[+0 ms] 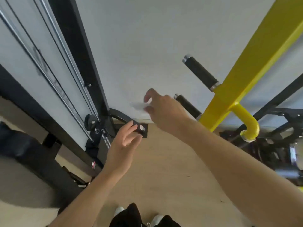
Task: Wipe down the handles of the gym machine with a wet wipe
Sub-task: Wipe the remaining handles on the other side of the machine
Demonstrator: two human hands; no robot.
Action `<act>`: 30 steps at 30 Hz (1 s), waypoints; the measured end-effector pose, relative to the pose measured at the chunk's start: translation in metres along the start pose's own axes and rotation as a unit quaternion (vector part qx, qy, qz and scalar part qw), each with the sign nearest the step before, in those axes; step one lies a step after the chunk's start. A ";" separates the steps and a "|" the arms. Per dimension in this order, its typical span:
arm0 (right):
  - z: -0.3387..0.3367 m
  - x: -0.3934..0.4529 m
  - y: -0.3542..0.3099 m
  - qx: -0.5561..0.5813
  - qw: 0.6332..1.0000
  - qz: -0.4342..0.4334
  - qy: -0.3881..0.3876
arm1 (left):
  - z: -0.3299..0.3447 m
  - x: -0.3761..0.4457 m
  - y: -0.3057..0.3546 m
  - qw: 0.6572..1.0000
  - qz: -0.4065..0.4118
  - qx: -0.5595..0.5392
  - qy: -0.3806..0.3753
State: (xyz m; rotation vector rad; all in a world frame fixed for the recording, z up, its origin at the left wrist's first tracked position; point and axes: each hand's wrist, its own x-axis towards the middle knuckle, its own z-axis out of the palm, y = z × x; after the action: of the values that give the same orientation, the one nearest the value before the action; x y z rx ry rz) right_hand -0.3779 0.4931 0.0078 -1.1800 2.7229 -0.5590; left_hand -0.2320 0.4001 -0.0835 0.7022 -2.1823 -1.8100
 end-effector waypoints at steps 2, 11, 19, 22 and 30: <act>0.029 -0.024 -0.015 0.113 0.992 -0.012 -0.047 | -0.008 -0.017 -0.012 1.000 -0.028 0.003 -0.002; 0.131 -0.132 -0.071 0.430 0.878 0.170 -0.125 | -0.052 -0.122 -0.073 0.985 -0.134 -0.066 0.091; 0.195 -0.236 -0.163 0.570 0.774 0.217 -0.167 | -0.120 -0.242 -0.114 0.983 -0.140 -0.051 0.108; 0.217 -0.269 -0.186 0.552 0.796 0.216 -0.122 | -0.140 -0.281 -0.127 0.981 -0.155 -0.055 0.105; 0.229 -0.325 -0.235 0.570 0.782 0.236 -0.089 | -0.167 -0.363 -0.144 0.970 -0.175 -0.116 0.120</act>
State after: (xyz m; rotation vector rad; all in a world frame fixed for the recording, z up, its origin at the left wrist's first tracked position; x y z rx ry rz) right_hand 0.0635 0.5155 -0.1261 -0.1894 1.7370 -1.5436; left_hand 0.1885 0.4162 -0.1395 1.2397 -1.7401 -1.9755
